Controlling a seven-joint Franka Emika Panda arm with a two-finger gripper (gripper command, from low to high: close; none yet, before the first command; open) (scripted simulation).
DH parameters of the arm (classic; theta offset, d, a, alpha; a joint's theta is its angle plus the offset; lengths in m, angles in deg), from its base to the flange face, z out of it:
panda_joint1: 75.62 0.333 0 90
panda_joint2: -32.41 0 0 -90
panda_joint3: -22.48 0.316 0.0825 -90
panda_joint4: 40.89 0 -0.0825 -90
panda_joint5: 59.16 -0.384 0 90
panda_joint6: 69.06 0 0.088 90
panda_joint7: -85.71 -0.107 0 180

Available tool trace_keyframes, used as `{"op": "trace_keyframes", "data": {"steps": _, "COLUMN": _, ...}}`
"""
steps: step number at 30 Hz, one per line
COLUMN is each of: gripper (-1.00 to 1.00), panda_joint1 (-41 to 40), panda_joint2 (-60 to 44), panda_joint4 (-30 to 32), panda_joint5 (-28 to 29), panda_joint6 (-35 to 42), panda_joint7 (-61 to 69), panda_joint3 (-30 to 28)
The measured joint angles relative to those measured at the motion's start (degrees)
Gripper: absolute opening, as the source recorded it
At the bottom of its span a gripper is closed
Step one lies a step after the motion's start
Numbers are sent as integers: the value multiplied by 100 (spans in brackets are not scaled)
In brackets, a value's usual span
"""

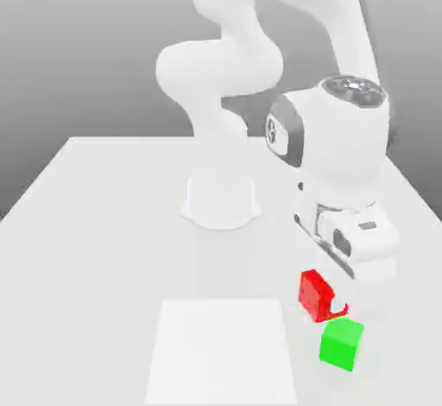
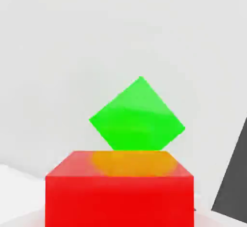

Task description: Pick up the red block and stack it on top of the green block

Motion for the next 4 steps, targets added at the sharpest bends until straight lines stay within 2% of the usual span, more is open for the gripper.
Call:
{"op": "trace_keyframes", "data": {"steps": 1, "gripper": 100, "panda_joint1": 15, "panda_joint2": -104, "panda_joint4": -16, "panda_joint5": 14, "panda_joint6": -85, "panda_joint7": -2, "panda_joint3": 7}}
{"op": "trace_keyframes", "data": {"steps": 4, "gripper": 100, "panda_joint1": 15, "panda_joint2": -104, "panda_joint4": -16, "panda_joint5": 14, "panda_joint6": -85, "panda_joint7": -2, "panda_joint3": 7}}
